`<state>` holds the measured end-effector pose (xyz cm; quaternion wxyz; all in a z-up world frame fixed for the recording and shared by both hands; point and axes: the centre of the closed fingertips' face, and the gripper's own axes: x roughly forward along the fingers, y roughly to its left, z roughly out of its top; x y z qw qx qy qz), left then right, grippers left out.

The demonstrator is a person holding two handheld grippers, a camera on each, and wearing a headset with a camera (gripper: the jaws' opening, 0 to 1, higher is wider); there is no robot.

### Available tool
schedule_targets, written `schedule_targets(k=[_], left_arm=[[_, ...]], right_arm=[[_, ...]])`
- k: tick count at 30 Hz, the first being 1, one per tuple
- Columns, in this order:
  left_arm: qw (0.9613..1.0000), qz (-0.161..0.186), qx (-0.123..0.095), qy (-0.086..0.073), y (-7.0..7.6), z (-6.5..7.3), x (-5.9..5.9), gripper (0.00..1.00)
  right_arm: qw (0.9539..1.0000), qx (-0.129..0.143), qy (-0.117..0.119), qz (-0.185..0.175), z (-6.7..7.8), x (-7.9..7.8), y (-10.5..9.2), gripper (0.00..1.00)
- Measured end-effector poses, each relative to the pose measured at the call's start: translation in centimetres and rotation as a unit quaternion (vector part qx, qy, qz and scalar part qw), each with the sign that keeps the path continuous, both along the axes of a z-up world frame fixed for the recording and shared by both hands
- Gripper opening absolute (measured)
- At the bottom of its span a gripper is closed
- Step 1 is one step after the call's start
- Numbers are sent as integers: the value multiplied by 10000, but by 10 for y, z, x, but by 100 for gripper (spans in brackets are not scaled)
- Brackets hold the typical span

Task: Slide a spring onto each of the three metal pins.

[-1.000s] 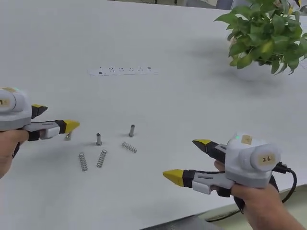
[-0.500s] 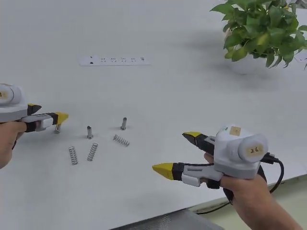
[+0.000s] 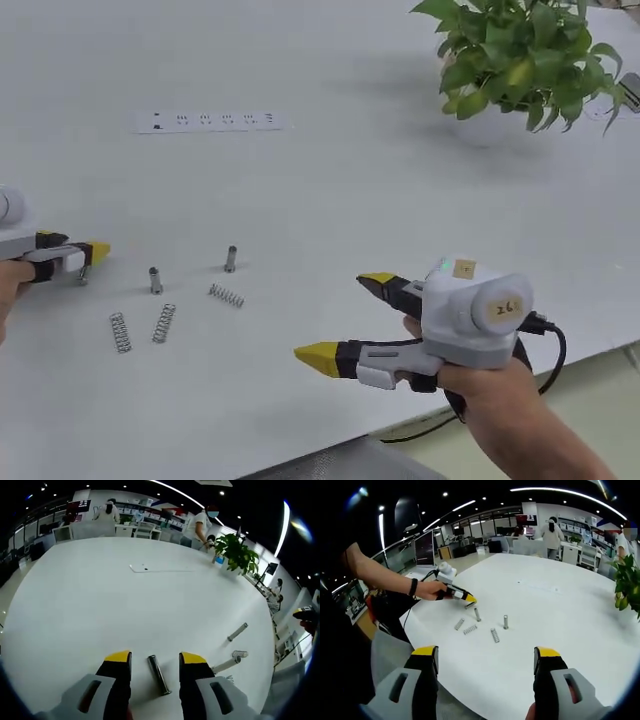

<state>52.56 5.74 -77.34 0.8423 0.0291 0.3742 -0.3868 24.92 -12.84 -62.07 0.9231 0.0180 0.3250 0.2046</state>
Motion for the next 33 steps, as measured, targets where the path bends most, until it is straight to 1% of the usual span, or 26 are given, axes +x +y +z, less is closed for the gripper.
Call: schedule_targets(k=[1,4,5,7,9,11,12,13,14,15,16,17,18,19,20,22,25,31,33], left_arm=[[10000,-5,55,-7,0,-1,-1,29],[9999,-27,93,49,-2,-5,-4,27],[9999,-45,137,52,-2,-9,-4,25],[9997,-38,226,53,-2,-10,-8,21],[9996,-48,265,61,-3,-11,-10,17],[9994,-39,344,-13,-3,-10,-11,13],[9993,-37,366,-62,-4,-10,-8,11],[9993,-33,378,-41,-5,-10,-9,9],[9989,-36,462,-122,-4,-11,-8,6],[9972,-43,672,-336,0,-10,-5,2],[9983,-11,539,-212,-6,-11,-9,2],[9981,-12,574,-230,-7,-11,-8,1],[9967,-79,733,-335,-6,-12,-6,0],[9963,-99,777,-342,-6,-12,-6,0],[9949,-187,910,-393,-8,-13,-5,0],[9932,-311,1038,-428,-9,-15,-5,0],[9915,-390,1172,-404,-8,-15,-7,0],[9919,-379,1171,-325,-1,-13,-14,0],[9929,-313,1107,-319,2,-10,-13,0]], right_arm=[[10000,-1,15,1,-1,0,0,77],[10000,6,57,33,-4,-1,1,77],[10000,15,80,47,-5,-1,2,78],[9999,3,94,73,-5,-1,2,78],[9999,2,93,79,-5,0,2,78],[9999,1,86,81,-4,2,2,78],[9999,-3,87,84,-4,2,1,78],[9999,-7,82,91,-4,2,1,78],[9999,-10,78,92,-4,3,1,78],[9999,-11,82,85,-4,3,0,78],[9999,-14,84,83,-4,3,-1,78],[9999,-14,79,82,-3,3,-1,78],[9999,-8,77,76,-4,3,-2,77],[9999,-1,83,66,-4,3,-2,77],[9999,-2,90,64,-4,3,-2,77],[9999,-12,97,69,-5,2,-2,77],[9999,4,101,62,-6,1,-1,77],[10000,13,84,32,-6,0,-2,77],[10000,16,79,21,-6,-1,-3,77]])
